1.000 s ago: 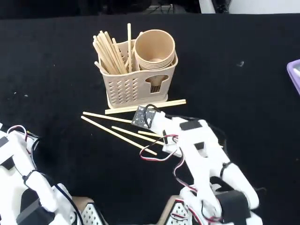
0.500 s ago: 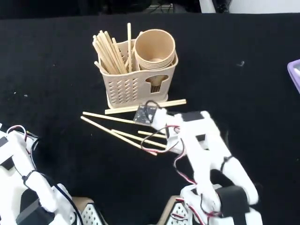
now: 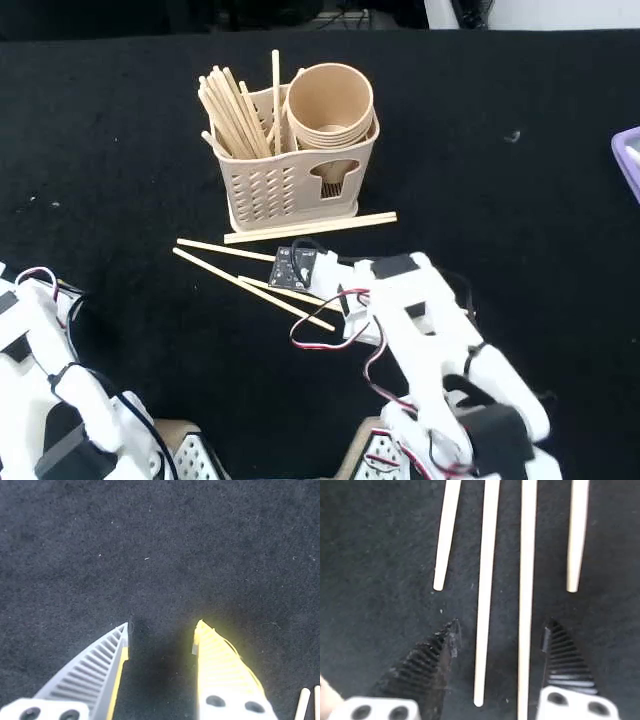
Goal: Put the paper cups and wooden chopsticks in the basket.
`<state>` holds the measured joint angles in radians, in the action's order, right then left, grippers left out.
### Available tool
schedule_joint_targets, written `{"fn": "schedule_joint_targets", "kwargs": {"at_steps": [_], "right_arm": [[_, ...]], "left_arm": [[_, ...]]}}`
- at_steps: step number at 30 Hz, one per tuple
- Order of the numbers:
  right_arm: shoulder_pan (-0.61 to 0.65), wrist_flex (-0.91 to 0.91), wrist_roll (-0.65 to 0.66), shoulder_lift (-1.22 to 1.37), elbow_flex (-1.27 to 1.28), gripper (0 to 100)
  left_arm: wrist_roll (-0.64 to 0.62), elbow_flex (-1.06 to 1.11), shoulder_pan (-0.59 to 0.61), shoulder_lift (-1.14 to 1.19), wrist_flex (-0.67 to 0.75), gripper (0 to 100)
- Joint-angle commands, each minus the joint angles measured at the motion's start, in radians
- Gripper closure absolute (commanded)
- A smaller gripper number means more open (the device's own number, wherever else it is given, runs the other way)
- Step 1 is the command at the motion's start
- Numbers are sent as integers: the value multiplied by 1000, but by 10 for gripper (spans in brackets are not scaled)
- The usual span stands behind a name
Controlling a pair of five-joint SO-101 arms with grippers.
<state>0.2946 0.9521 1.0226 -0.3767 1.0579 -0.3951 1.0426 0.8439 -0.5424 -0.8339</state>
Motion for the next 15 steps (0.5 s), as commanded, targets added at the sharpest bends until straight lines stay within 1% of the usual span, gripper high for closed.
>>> {"fn": "schedule_joint_targets", "kwargs": {"at_steps": [1,5,8,10,12,14,15], "right_arm": [[11,-31,-6,125,-99,730],[-32,-29,-3,240,-182,730],[-52,6,0,269,-203,739],[-51,31,35,265,-197,801],[-48,49,77,259,-183,897],[-49,52,86,243,-168,989],[-51,55,84,229,-162,987]], "left_arm": [[5,-15,7,-5,15,787],[5,-15,7,-5,15,787],[5,-15,7,-5,15,787],[5,-15,7,-5,15,787],[5,-15,7,-5,15,787],[5,-15,7,-5,15,787],[5,-15,7,-6,15,787]]}}
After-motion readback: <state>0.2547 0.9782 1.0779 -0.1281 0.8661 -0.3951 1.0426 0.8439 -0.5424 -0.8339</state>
